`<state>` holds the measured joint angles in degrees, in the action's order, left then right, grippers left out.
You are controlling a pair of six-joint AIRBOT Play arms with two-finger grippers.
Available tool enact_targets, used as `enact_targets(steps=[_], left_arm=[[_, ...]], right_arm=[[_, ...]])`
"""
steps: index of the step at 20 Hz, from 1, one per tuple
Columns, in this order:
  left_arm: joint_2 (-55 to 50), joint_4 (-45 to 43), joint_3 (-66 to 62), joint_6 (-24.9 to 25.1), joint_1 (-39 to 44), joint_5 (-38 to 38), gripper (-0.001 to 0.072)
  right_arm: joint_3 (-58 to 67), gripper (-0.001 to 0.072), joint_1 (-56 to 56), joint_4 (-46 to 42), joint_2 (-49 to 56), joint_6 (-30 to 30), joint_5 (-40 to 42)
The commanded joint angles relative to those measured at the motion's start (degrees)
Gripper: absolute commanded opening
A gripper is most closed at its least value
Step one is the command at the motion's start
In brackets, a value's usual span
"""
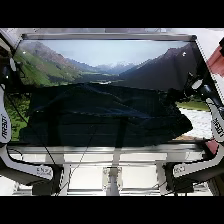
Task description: Fold the clothes and pants, and hang the long-sleeved shirts on hangers.
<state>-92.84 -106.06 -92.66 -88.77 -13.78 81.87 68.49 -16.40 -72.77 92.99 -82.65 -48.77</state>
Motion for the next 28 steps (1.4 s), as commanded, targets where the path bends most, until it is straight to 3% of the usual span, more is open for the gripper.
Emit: enact_targets(steps=[1,2,3,5,6,7,10,14,28], left_arm=[[-0.1,3.1,0.0,-0.4,-0.9,-6.6,0.0366],[-0.2,3.1,0.0,-0.4,-1.2,-7.8,0.037],[-0.3,3.1,0.0,-0.4,-1.7,-9.0,0.0391],[-0.8,3.3,0.0,-0.4,-3.2,-10.8,0.0498],[-1.3,3.3,0.0,-0.4,-4.1,-11.0,0.0499],[-2.0,3.4,0.0,-0.4,-5.1,-11.2,0.0499],[-4.5,9.8,0.0,-0.3,-8.4,-14.4,0.0498],[-7.0,22.4,0.0,4.2,-11.3,-23.5,0.0498],[-16.5,24.3,-0.1,4.3,-11.3,-38.4,0.0497]], right_arm=[[0.0,0.0239,0.0,1.4,0.2,0.5,0.3],[0.0,0.0156,0.0,1.7,0.2,0.5,0.3],[0.0,0.013,0.0,2.2,0.2,0.4,0.3],[0.0,0.0129,0.0,3.4,0.2,0.4,0.2],[0.0,0.0126,0.0,4.2,0.2,0.3,0.2],[0.0,0.0034,0.0,5.2,0.2,0.3,0.1],[0.0,0.0028,0.0,8.2,0.2,-0.9,-0.1],[0.0,0.0028,0.0,10.2,0.2,-1.8,-2.0],[0.0,0.0028,0.0,10.2,0.2,-2.4,-8.9]])
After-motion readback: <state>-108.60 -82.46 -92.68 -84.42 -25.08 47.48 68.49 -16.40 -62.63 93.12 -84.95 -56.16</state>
